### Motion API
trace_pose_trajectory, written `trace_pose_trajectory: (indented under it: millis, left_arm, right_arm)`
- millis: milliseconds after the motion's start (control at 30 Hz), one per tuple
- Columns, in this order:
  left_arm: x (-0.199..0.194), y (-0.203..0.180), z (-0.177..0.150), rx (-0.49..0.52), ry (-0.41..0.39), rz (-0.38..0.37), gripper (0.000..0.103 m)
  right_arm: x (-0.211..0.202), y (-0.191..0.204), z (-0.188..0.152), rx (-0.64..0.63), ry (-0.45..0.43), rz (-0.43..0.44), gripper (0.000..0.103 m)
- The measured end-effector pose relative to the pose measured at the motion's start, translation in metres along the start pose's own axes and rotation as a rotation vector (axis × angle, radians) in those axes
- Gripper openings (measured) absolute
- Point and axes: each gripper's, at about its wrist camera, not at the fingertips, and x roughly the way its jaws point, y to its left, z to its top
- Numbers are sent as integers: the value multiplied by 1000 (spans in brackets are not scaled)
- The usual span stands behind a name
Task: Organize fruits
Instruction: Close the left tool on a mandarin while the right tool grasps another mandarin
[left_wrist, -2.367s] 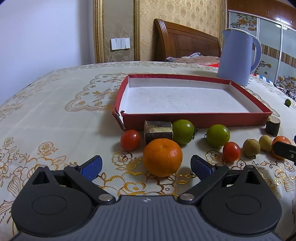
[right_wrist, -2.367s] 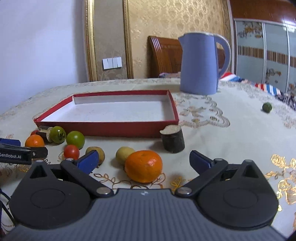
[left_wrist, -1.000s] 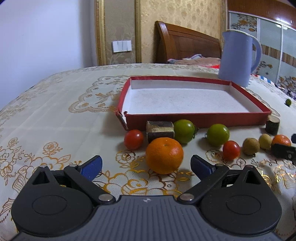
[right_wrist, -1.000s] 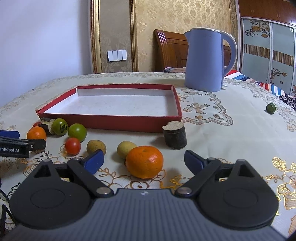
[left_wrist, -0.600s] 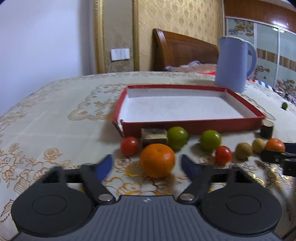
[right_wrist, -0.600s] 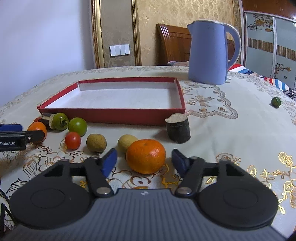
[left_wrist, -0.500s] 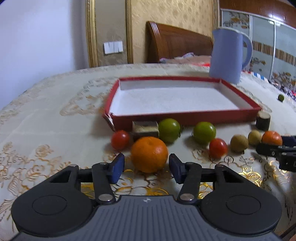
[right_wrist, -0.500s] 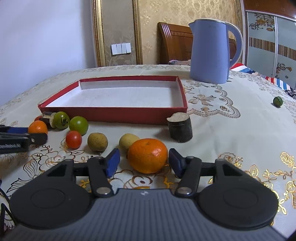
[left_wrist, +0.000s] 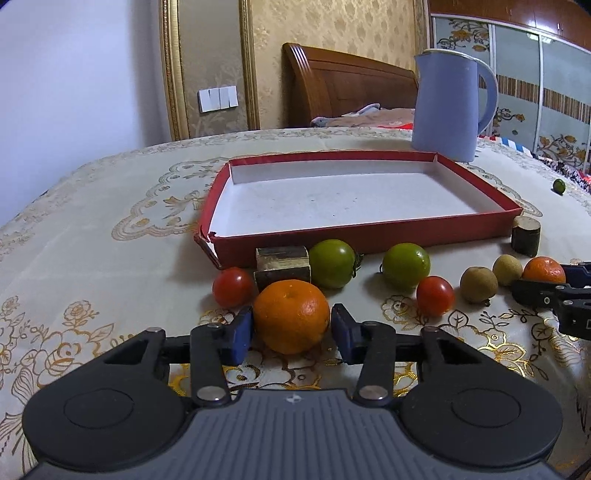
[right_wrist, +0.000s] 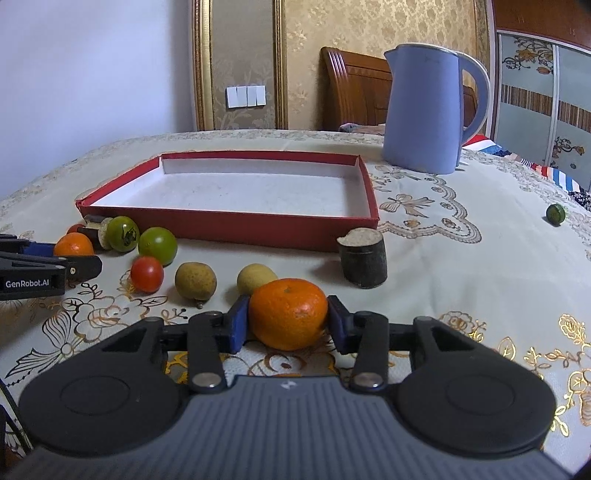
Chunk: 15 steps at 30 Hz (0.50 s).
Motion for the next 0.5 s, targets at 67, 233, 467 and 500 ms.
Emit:
trace_pose_trajectory:
  millis: [67,233,467,500]
  left_arm:
    - [-1,0,-1,4,-5,4,42]
    - [-2,2,-2,7,-14,-3,42]
    - [-7,2,-1,-2,-21,-22,42]
    - [-7,2,0,-6,-21,-29,42]
  right_arm:
    - [-1,-1,0,13,-3,1,41]
    - [-3,-3,-1,31,-15,-6,41]
    - [-10,0,3,25,-46,-8,41]
    - [-11,0,4,26,-53,-9,41]
